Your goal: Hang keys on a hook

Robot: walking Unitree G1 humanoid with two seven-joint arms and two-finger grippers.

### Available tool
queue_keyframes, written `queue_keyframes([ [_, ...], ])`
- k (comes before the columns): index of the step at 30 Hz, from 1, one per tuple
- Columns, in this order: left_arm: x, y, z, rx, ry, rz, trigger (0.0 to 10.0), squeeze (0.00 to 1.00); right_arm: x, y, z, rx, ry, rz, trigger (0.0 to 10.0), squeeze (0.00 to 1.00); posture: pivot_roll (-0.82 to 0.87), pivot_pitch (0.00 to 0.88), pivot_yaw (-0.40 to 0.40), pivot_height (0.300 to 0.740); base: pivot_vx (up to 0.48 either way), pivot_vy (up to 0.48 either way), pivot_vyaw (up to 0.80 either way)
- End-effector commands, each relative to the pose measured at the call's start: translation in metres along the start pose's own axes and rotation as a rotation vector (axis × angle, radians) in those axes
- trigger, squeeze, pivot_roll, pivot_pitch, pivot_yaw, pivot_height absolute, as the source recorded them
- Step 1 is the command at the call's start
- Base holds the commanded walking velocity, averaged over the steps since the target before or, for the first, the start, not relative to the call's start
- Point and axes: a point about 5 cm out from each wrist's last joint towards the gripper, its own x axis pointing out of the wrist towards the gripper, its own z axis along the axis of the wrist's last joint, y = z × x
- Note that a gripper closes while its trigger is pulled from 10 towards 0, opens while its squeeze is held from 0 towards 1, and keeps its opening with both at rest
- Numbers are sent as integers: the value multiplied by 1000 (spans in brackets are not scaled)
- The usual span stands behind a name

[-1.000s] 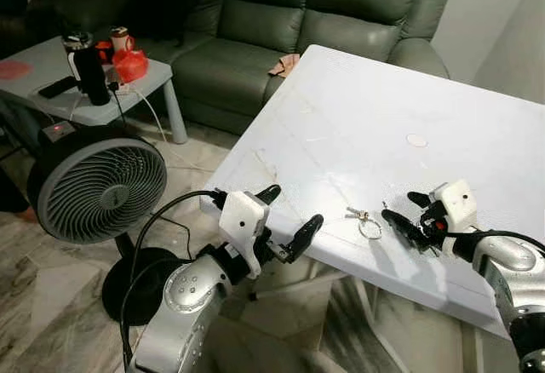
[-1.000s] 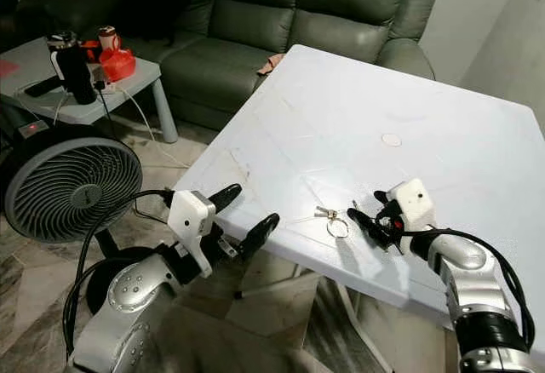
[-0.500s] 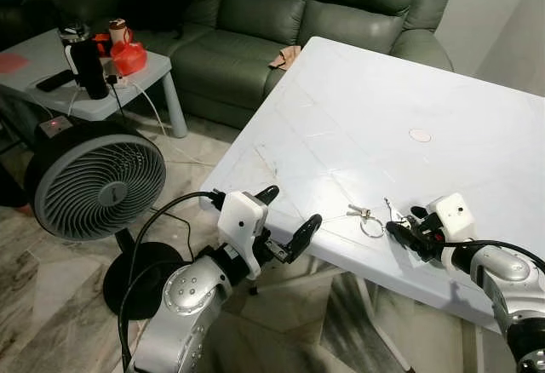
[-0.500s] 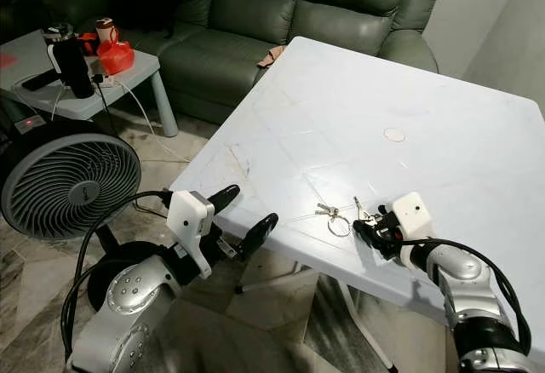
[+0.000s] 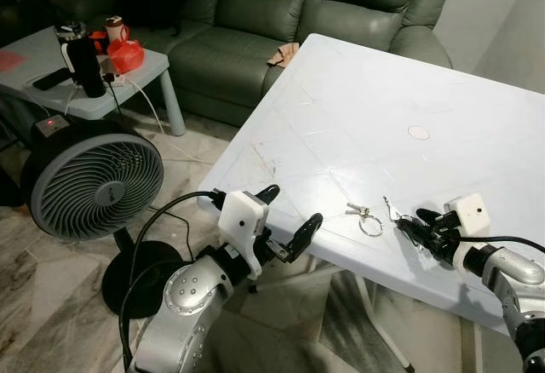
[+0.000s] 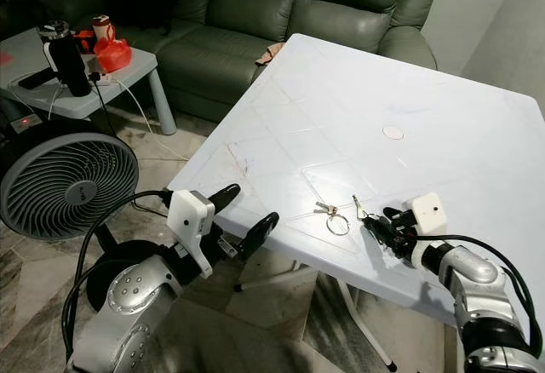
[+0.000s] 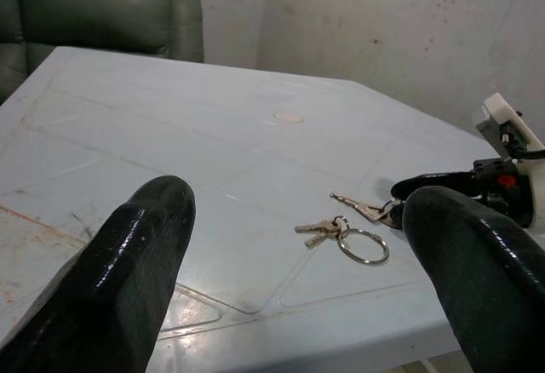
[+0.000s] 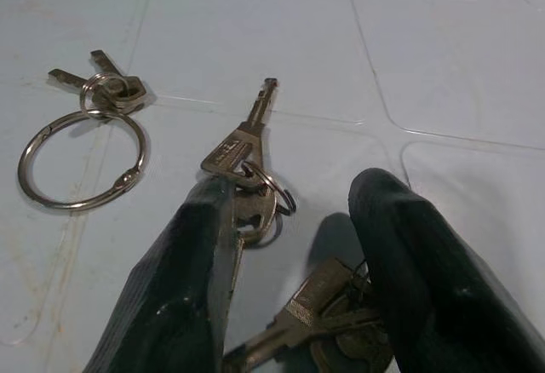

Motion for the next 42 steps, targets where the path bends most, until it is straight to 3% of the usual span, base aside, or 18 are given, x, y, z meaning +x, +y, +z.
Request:
queue_keyframes([
  [1,1,-3,2,3,0,-6,10000,0,-5,-7,5,-12,-13,-4,0,0,36,108,-68,740,0,0,0],
  [37,-1,-2,2,-9,-4,21,10000,0,0,1,8,-6,-65,42,0,0,50,111,-79,740,0,0,0],
  [42,0,-1,3,-12,-7,27,10000,0,1,7,20,228,-226,122,0,0,53,103,-80,740,0,0,0],
])
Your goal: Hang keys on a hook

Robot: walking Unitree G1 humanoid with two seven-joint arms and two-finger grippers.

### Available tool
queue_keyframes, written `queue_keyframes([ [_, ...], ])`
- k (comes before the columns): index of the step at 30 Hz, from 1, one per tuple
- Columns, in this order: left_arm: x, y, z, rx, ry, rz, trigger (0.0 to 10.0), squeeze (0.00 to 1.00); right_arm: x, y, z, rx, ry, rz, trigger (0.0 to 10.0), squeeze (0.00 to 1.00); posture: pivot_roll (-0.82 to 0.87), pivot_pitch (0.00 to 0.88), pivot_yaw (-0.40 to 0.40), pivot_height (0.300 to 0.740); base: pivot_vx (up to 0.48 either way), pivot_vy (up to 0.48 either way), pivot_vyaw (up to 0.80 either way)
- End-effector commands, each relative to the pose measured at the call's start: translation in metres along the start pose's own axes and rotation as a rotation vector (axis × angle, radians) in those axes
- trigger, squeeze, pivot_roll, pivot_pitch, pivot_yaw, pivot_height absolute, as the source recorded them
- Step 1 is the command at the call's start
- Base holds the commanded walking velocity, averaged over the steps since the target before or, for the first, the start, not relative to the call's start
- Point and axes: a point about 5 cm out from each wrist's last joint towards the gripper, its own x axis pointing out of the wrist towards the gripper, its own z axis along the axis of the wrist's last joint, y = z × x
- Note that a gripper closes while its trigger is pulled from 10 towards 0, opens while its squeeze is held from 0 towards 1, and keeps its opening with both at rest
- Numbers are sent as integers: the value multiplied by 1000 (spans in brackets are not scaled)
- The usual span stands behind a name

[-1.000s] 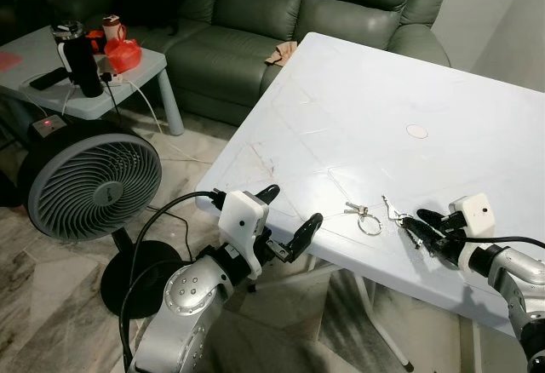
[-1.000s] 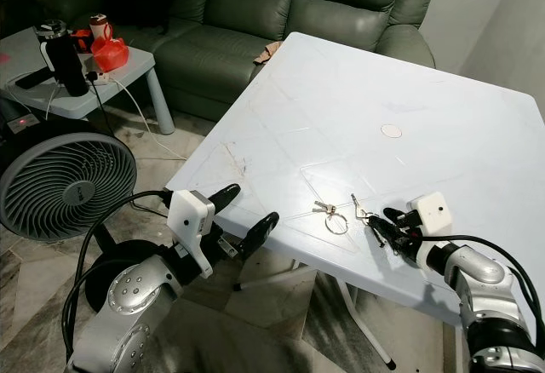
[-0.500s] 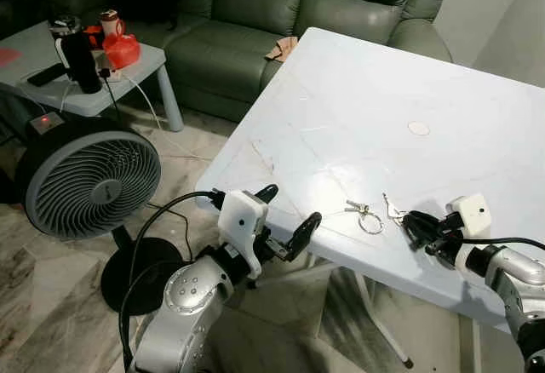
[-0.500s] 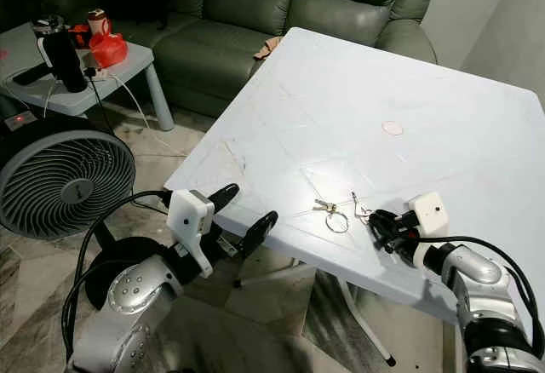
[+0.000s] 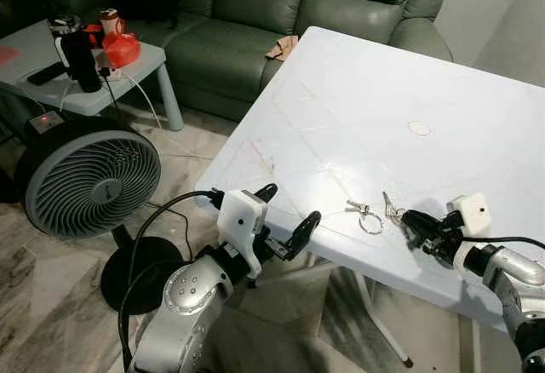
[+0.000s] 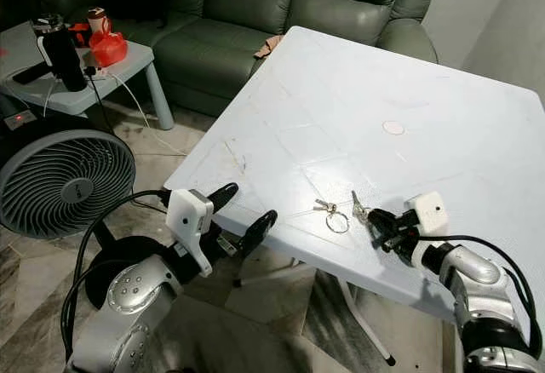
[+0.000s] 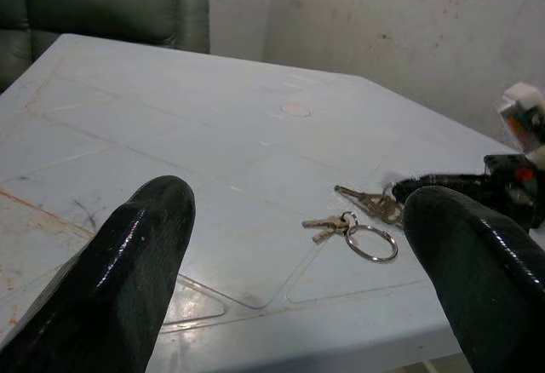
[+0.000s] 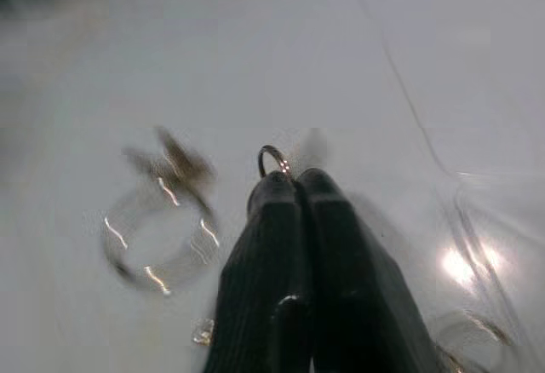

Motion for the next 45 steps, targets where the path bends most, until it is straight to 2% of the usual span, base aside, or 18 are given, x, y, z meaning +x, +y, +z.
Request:
queue_keyframes([
  [1,0,-2,2,-6,-7,2,10000,0,-1,2,10,74,-80,37,0,0,53,103,-80,740,0,0,0],
  [5,1,0,2,-4,-10,6,10000,0,2,13,24,157,-205,99,0,0,50,95,-79,740,0,0,0],
  [9,3,1,3,0,-15,8,10000,0,5,18,39,189,-316,61,0,0,48,89,-77,740,0,0,0],
  [10,4,1,4,1,-18,9,10000,0,6,20,46,197,-370,30,3725,0,45,84,-76,740,0,0,0],
  [13,6,3,4,2,-21,12,10000,0,8,22,53,200,-433,-23,4235,0,45,76,-75,740,0,0,0],
  [14,6,4,4,3,-23,14,10000,0,8,22,55,201,-441,-43,10000,0,44,74,-75,740,0,0,0],
  [17,8,8,6,4,-32,34,10000,0,6,24,64,214,-524,-134,10000,0,43,68,-74,740,0,0,0],
  [20,10,15,7,6,-42,68,10000,0,0,23,70,201,-595,-314,10000,0,44,47,-73,740,0,0,0],
  [23,12,26,11,9,-57,114,10000,0,-3,27,73,179,-616,-388,10000,0,40,31,-71,740,0,0,0],
  [25,15,34,14,18,-69,152,10000,0,-4,31,73,120,-601,-447,10000,0,36,12,-68,740,0,0,0],
  [28,19,55,19,60,-81,230,10000,0,1,42,67,-69,-475,-534,10000,0,29,0,-59,740,0,0,0],
  [29,19,55,19,60,-81,230,10000,0,1,42,67,-69,-475,-534,10000,0,29,0,-59,740,0,0,0],
  [31,21,74,22,35,-98,332,10000,0,2,47,64,-164,-432,-596,10000,0,17,0,-51,740,0,0,0],
  [32,21,74,22,35,-98,332,10000,0,2,47,64,-164,-432,-596,10000,0,17,0,-51,740,0,0,0],
  [35,21,87,26,10,-127,390,10000,0,2,56,64,-181,-437,-623,10000,0,10,0,-48,740,0,0,0],
  [37,17,96,25,-26,-153,432,10000,0,6,74,55,-192,-404,-613,10000,0,1,0,-42,740,0,0,0],
  [40,15,100,23,-32,-149,455,10000,0,6,83,48,-183,-386,-603,10000,0,-2,0,-40,740,0,0,0],
  [45,11,107,20,-35,-141,493,10000,0,6,88,42,-180,-372,-610,10000,0,1,0,-38,740,0,0,0],
])
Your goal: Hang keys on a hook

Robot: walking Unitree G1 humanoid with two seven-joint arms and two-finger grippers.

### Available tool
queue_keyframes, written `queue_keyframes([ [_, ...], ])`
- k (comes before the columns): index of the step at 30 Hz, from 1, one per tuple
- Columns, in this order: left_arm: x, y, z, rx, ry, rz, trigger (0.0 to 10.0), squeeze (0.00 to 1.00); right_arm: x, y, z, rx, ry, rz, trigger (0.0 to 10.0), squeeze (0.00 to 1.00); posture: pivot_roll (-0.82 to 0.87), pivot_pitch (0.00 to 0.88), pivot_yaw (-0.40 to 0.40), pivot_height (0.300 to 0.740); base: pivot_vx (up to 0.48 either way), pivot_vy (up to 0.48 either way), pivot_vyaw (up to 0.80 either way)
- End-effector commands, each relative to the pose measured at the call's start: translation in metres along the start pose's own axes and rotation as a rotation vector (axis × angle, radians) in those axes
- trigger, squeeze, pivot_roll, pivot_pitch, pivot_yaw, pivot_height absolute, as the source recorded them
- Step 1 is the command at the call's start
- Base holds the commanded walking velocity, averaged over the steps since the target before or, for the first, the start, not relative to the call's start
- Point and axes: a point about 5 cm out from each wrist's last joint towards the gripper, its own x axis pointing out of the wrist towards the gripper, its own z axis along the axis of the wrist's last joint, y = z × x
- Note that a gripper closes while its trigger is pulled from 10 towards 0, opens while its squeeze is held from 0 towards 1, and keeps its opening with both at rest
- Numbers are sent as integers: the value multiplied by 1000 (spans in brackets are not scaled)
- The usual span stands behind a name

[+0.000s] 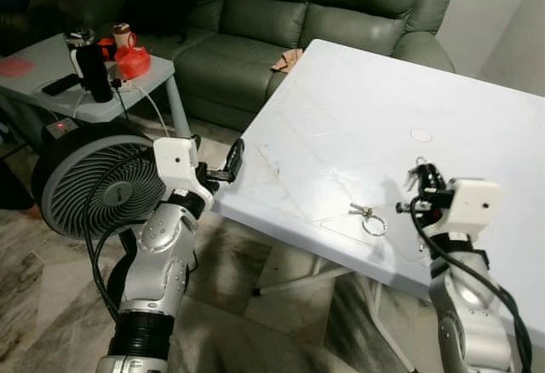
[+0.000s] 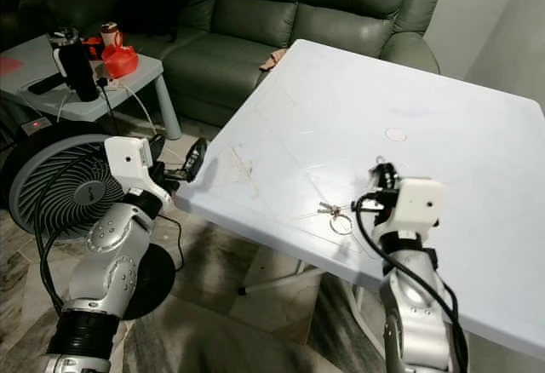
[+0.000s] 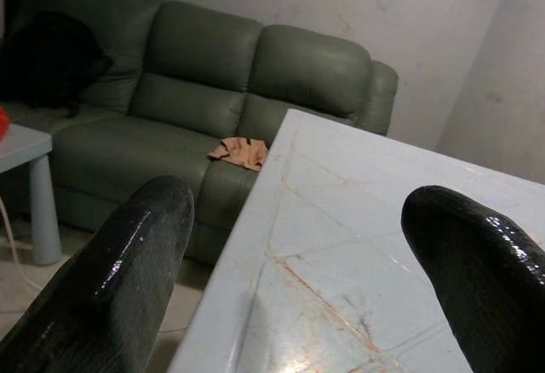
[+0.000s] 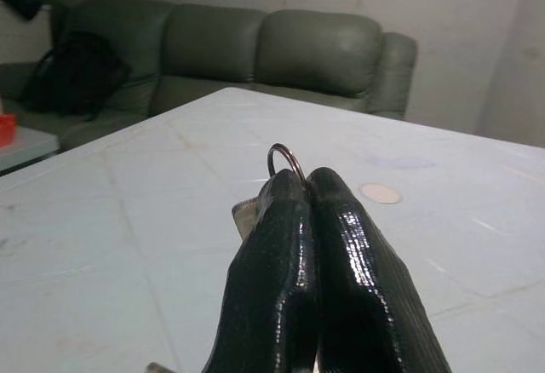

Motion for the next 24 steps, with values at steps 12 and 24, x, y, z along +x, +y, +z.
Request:
queue_keyframes([
  [12,12,23,3,29,-1,114,10000,0,8,7,5,-21,6,-38,10000,0,21,0,-43,740,0,0,0],
  [24,19,24,3,30,9,115,10000,0,9,11,4,-31,13,-38,10000,0,13,0,-33,740,0,0,0],
])
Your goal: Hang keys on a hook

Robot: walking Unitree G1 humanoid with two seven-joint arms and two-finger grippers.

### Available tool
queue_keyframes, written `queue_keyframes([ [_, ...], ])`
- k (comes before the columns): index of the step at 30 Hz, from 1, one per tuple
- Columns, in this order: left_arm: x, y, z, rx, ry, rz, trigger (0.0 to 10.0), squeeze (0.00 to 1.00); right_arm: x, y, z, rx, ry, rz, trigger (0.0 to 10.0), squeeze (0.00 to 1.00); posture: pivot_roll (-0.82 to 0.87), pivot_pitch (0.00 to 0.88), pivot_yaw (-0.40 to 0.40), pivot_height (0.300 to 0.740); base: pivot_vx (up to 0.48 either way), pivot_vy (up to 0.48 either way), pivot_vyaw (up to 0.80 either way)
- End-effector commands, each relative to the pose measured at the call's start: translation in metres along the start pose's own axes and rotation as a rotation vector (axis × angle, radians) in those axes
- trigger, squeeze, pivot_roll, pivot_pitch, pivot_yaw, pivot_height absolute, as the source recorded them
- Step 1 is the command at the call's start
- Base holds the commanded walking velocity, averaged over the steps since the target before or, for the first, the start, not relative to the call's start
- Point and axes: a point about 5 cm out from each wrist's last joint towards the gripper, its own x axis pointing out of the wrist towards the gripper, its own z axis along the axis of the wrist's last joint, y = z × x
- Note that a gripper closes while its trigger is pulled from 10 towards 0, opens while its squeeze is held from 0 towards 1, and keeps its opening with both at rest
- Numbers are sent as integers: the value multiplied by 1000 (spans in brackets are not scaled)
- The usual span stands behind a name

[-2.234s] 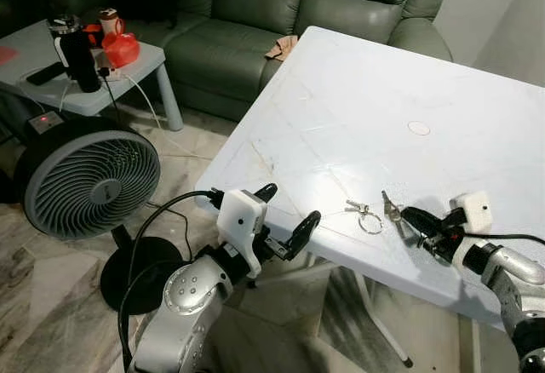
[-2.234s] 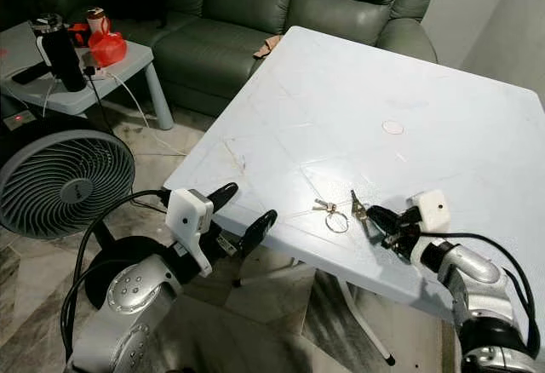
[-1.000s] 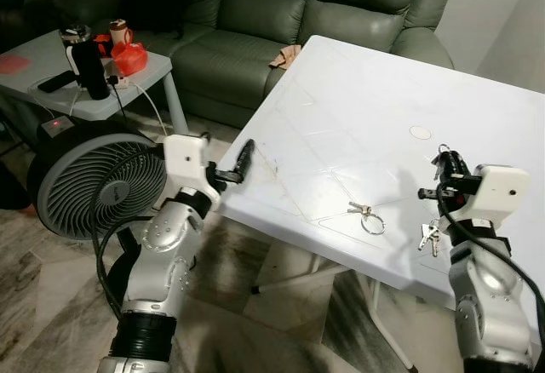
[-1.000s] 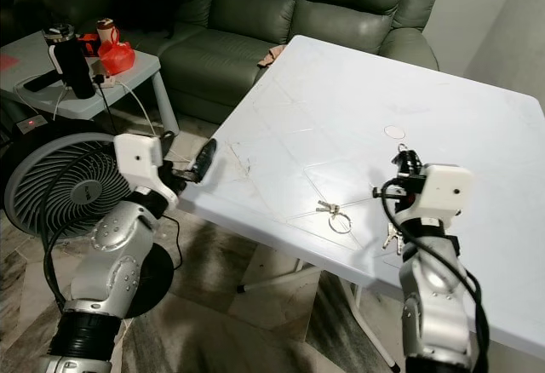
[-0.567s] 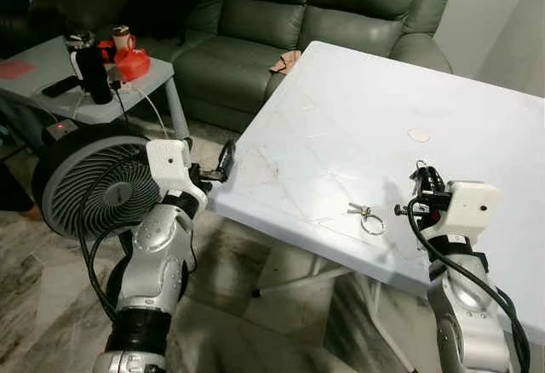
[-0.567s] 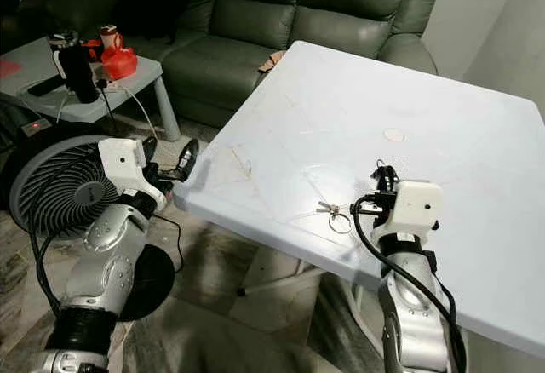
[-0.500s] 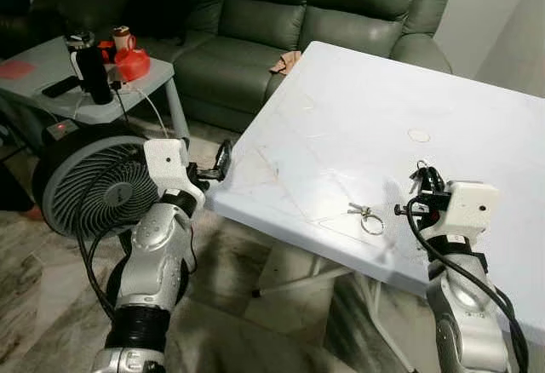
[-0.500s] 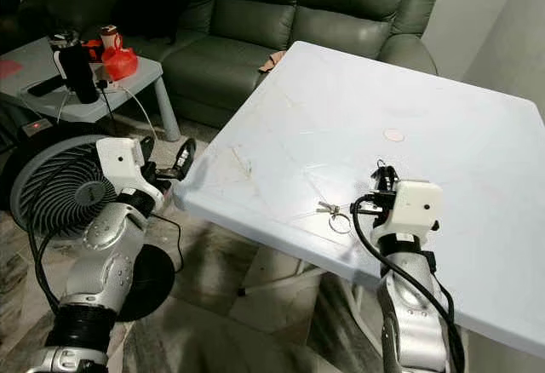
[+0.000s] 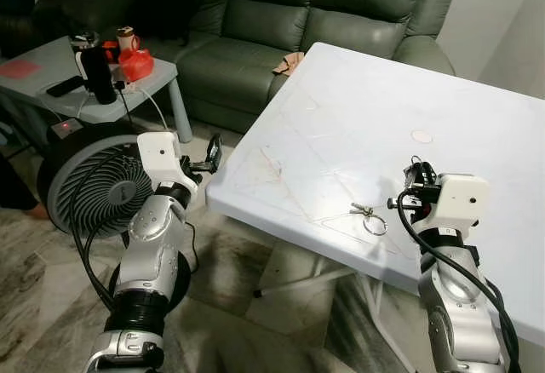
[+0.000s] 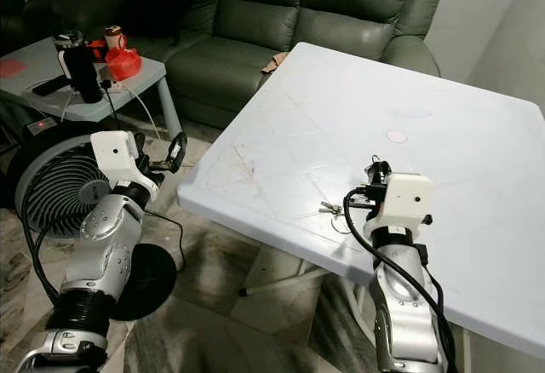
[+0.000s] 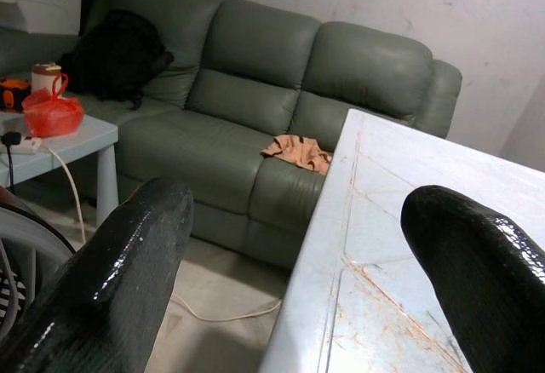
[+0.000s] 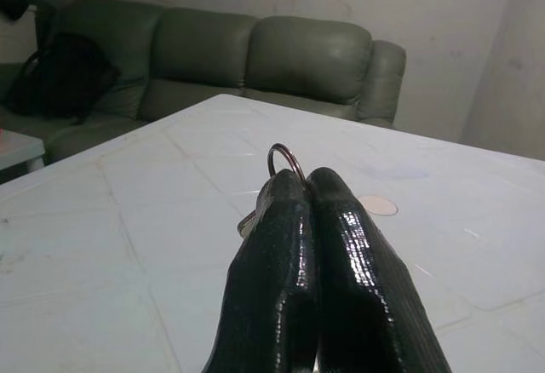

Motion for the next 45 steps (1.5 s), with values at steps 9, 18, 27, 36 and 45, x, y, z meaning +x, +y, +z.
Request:
queue_keyframes([
  [9,4,-2,1,4,-12,1,10000,0,1,2,-5,-16,53,3,10000,0,11,0,-40,740,0,291,-489],
  [18,4,-4,1,9,-13,1,10000,0,1,3,-6,-12,61,10,10000,0,16,0,-46,740,0,0,-771],
  [27,6,-2,1,9,-7,4,10000,0,-1,4,-6,-12,68,12,10000,0,10,0,-41,740,0,0,-769],
  [36,8,-4,2,-4,-10,-11,10000,0,-2,3,-6,-10,70,1,10000,0,0,0,-34,740,0,33,-767],
  [45,9,-5,2,-9,-2,-2,10000,0,-3,3,-5,-14,72,-1,10000,0,-1,0,-37,740,0,166,-763],
])
